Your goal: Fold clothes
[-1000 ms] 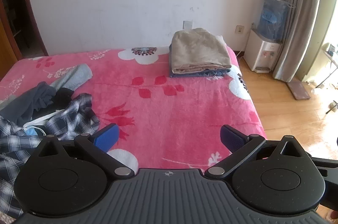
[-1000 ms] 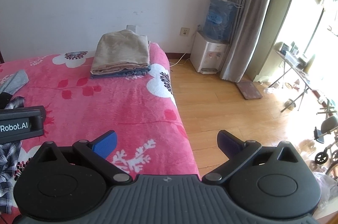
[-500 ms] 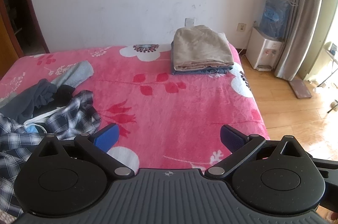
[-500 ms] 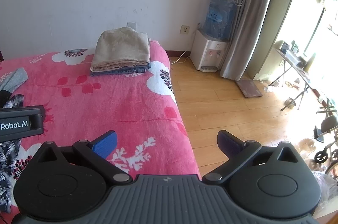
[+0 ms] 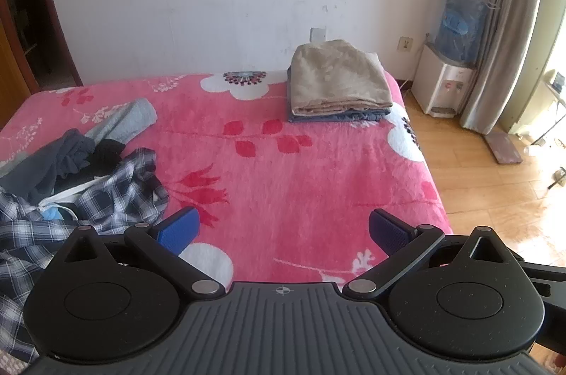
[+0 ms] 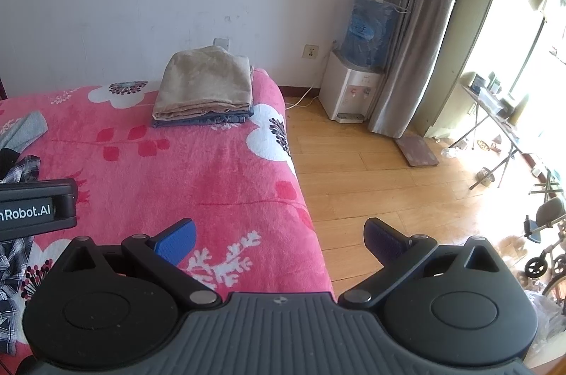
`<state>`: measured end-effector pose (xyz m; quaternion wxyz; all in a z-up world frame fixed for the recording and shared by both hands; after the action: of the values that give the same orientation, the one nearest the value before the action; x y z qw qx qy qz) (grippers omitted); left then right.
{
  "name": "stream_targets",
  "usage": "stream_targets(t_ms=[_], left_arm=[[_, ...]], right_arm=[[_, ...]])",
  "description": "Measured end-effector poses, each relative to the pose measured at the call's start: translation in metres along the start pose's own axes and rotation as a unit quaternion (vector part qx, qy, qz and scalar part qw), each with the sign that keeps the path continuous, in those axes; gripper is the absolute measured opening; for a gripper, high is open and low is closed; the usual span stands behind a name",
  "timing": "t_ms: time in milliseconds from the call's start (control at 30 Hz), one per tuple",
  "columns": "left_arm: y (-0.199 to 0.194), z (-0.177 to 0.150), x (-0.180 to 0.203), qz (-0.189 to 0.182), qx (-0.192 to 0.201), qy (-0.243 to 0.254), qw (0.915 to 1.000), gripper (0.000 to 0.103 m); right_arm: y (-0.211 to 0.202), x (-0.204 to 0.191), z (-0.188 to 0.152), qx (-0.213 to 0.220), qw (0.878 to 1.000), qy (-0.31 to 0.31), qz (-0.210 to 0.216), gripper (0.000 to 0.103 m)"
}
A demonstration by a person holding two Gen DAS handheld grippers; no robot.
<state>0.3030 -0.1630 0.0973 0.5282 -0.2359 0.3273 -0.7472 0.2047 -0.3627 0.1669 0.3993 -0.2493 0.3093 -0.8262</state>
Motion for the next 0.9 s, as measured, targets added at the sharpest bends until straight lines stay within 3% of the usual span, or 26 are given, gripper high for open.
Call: stream_targets(t_ms=[900], left_arm=[[0.0051, -0.0029, -0.0020, 0.005, -0.006, 0.003, 1.0000, 0.103]], right_arm=[[0.0045, -0.0036, -0.0031, -0.010, 1.000, -0.003, -0.004, 0.103]])
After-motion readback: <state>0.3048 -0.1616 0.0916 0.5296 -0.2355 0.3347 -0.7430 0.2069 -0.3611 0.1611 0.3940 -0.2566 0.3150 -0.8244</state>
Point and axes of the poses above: each gripper's, at about its wrist camera, not at the fingertips, and y roughly the way its jaws point, x to its right, z to its top, the point moved 4 cm from there along y, roughly the way its jaws point, and after that the axes turned 1 degree about -z, right-handed, at the moved point
